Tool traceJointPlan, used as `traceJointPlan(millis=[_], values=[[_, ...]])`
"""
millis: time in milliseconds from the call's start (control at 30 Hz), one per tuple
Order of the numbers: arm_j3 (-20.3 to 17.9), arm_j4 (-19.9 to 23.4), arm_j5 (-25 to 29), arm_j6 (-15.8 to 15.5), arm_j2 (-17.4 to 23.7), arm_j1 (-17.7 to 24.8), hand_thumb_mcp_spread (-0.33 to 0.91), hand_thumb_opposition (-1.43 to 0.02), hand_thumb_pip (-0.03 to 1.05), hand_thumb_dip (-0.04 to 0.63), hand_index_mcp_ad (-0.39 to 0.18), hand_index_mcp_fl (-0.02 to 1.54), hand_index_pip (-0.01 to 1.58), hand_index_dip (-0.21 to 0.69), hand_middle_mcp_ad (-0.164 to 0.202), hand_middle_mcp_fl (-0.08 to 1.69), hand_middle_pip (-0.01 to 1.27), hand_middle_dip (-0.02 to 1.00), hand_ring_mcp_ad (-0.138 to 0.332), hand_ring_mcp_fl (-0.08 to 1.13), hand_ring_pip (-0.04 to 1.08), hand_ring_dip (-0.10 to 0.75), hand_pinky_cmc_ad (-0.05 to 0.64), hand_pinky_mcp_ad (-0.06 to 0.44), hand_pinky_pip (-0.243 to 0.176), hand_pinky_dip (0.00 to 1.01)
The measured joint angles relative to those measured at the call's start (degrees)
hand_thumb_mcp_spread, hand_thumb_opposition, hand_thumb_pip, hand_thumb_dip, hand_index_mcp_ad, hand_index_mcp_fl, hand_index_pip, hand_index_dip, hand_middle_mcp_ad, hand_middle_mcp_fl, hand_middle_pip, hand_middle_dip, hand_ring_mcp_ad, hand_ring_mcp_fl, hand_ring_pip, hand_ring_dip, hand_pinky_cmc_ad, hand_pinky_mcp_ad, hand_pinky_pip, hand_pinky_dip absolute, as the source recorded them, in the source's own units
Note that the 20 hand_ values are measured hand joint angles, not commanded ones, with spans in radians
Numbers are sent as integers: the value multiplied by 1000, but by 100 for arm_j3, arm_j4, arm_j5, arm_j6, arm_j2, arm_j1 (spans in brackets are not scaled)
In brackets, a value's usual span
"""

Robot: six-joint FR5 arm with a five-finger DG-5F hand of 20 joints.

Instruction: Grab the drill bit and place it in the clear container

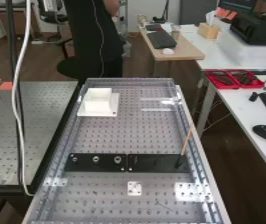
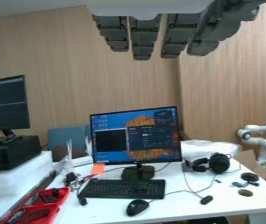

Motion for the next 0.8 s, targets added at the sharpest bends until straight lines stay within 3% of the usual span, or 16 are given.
traceJointPlan(millis=[67, 167, 233, 300, 433, 633, 800], values=[[-1, -2, 0, 1, 1, 1, 0, -5, 2, 7, 2, -5, 0, 14, 10, 10, 21, 26, 68, 12, 12, 14, 61, 56, -10, 17], [-5, 4, 5, 4, 5, 1, -9, -3, 7, 0, 2, -5, 3, 14, 5, 7, 21, 26, 63, 12, 12, 14, 51, 52, -10, 19], [-8, 9, 7, 4, 8, 0, 75, -159, 82, 7, 7, -5, 3, 10, 9, 5, 52, 26, 70, 12, 5, 10, 61, 70, -10, 61], [-11, 11, 8, 8, 12, 0, 141, -305, 113, 7, 10, -5, 17, 0, 12, 0, 75, 24, 93, 14, 17, -3, 133, 103, -28, 122], [-13, 6, 10, 16, 13, -2, 148, -555, 108, 7, 24, -7, 45, -30, 26, 9, 112, 26, 187, 14, 54, -19, 283, 204, -68, 213], [-14, -1, 8, 6, 22, 7, 171, -681, 108, 7, 73, -5, 66, -30, 75, 3, 141, 26, 232, 16, 87, -21, 382, 264, -91, 278], [-15, -9, -2, 6, 28, 11, 166, -695, 108, 7, 80, -5, 68, -30, 79, 2, 145, 26, 250, 17, 87, -21, 417, 291, -106, 290]])
